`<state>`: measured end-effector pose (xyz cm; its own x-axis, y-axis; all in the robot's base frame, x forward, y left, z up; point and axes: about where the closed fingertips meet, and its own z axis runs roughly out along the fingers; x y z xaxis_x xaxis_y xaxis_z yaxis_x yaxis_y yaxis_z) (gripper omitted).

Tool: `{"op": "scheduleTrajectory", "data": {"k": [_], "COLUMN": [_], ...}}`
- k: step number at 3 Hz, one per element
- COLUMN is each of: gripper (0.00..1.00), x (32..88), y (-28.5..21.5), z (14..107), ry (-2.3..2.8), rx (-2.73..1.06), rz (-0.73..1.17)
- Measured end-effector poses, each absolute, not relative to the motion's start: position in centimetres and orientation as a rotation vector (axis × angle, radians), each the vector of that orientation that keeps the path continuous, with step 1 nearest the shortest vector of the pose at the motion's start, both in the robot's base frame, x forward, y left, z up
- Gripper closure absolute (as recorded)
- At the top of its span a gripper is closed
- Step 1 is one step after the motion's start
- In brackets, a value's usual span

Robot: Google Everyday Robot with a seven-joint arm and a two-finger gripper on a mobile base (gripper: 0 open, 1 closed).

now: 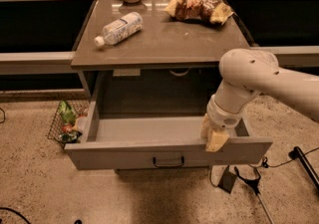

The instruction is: Open top drawer

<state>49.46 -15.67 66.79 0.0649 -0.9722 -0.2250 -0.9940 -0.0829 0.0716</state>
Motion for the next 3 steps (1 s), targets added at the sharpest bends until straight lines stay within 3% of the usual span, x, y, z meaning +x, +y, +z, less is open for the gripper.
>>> {"op": "scheduleTrajectory", "data": {"k": [1, 2, 3], "gripper": [1.0, 1.0, 0.82], "x": [49.4, 47.2, 46.7], "y": [-15.7, -15.4, -15.5], "z": [66.5, 66.4, 66.2], "ry": [2.056, 2.061, 2.067], "rx": [-2.216, -2.163, -2.155], "rz": [0.328, 0.361, 0.37]}}
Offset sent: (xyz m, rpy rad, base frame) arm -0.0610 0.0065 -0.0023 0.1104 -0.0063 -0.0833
